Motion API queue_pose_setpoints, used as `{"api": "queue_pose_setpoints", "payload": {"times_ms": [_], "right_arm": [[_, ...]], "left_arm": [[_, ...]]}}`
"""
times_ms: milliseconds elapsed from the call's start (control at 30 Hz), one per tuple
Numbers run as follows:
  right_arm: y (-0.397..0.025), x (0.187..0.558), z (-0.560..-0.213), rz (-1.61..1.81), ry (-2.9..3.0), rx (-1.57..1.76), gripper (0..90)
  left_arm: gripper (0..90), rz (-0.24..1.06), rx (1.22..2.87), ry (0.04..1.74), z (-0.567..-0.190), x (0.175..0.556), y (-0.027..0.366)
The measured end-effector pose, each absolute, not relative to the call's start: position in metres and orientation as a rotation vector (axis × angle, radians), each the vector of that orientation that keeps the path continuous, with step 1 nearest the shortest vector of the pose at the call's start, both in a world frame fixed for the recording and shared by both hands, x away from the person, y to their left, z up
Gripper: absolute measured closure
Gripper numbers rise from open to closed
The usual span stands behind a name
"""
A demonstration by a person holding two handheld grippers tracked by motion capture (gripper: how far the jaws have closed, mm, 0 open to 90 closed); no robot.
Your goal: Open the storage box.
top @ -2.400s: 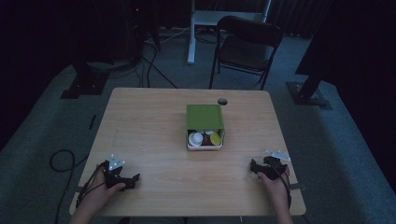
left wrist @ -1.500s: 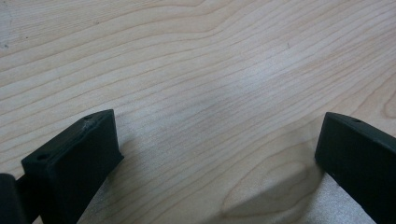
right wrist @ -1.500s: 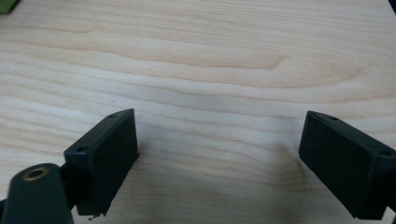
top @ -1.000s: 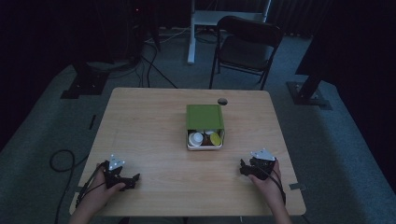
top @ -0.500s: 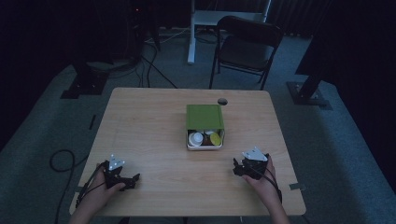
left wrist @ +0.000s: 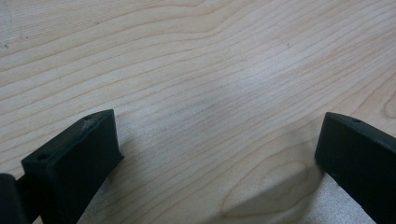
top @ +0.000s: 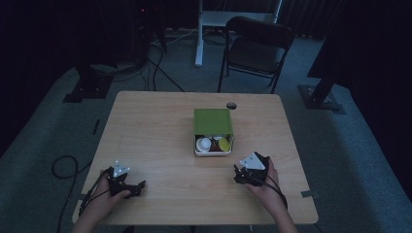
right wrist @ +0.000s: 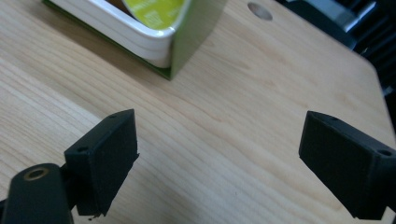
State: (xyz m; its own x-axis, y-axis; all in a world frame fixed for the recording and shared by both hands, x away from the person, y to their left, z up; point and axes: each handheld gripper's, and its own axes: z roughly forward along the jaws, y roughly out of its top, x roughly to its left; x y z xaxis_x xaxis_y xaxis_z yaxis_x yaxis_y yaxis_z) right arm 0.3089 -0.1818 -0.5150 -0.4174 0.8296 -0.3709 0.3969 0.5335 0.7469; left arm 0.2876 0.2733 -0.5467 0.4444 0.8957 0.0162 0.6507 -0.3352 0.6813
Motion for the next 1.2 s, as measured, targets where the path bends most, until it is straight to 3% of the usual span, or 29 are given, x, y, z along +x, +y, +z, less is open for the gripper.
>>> {"api": "queue_pose_setpoints", "payload": {"times_ms": [1000, 1200], "right_arm": [[-0.117, 0.31, -0.52, 0.59, 2.07, 0.44, 13.8], [-0.106, 0.311, -0.519, 0.56, 2.027, 0.326, 18.6]], "left_arm": [[0.0, 0.526, 2.095, 1.289, -0.547, 0.288, 0.273], [0.0, 0.527, 2.095, 1.289, -0.547, 0.288, 0.273]]}}
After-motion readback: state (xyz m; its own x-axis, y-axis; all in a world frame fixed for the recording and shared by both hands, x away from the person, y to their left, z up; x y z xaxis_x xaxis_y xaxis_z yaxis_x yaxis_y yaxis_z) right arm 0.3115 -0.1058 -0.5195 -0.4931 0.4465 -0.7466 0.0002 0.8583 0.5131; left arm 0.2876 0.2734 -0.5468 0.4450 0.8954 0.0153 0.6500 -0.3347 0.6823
